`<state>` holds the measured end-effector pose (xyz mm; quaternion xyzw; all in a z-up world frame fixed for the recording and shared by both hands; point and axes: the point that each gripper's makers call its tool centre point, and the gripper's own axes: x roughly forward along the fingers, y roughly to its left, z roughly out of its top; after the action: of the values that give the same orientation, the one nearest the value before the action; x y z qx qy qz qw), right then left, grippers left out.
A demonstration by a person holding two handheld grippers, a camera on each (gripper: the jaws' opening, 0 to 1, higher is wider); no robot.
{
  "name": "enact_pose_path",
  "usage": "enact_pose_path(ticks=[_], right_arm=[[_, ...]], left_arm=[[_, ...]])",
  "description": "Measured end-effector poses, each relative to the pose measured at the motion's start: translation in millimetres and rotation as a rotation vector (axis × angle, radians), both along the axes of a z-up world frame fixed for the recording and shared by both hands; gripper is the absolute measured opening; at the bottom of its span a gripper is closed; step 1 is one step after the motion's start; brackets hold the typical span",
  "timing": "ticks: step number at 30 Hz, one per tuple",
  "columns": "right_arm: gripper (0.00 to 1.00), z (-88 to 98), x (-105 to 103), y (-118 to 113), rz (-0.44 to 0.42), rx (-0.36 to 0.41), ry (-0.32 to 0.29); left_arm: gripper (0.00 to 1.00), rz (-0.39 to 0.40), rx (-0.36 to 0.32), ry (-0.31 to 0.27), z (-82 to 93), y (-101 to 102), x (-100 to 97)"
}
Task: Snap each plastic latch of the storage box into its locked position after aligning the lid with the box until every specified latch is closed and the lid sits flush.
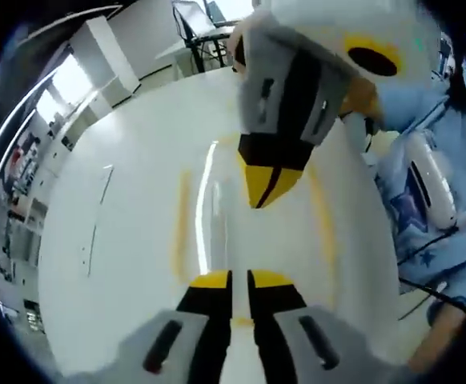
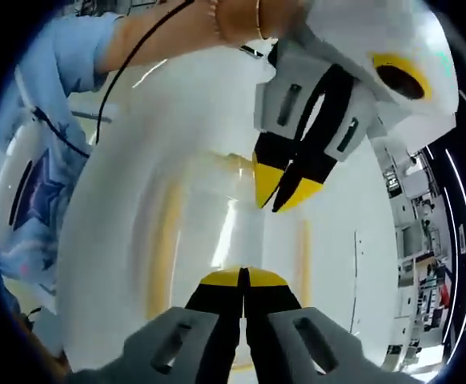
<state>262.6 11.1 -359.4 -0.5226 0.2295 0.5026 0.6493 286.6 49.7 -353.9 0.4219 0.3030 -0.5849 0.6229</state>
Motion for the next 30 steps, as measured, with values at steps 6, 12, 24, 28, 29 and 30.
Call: enact_pose_path(ticks=[6, 12, 24, 28, 29, 30], right_arm=[[0.0, -0.4, -1.6, -0.4, 0.013, -0.004, -0.011], [0.0, -0.8, -2.9, -1.2, 0.015, 0.01, -0.013], [0.0, 0.3, -1.4, -0.3, 0.03, 0.051, -0.087], [0.0, 0.5, -1.6, -0.1, 0.045, 0.062, -0.186], [0.0, -0.3, -3.5, -0.4, 0.044, 0.071, -0.193], [0.0, -0.1, -6.2, 0.5, 0.048, 0.086, -0.198]], left_arm=[[0.02, 0.008, 0.067, 0.031, -3.8, -3.1, -6.8], [0.02, 0.047, 0.122, 0.053, -6.6, -2.2, -8.6], [0.02, 0.109, 0.175, 0.121, -11.6, -2.5, -9.3], [0.02, 0.121, 0.213, 0.112, -12.0, -3.6, -7.2], [0.02, 0.119, 0.224, 0.105, -12.3, -3.6, -7.1], [0.02, 0.116, 0.234, 0.1, -12.4, -3.8, -6.7]])
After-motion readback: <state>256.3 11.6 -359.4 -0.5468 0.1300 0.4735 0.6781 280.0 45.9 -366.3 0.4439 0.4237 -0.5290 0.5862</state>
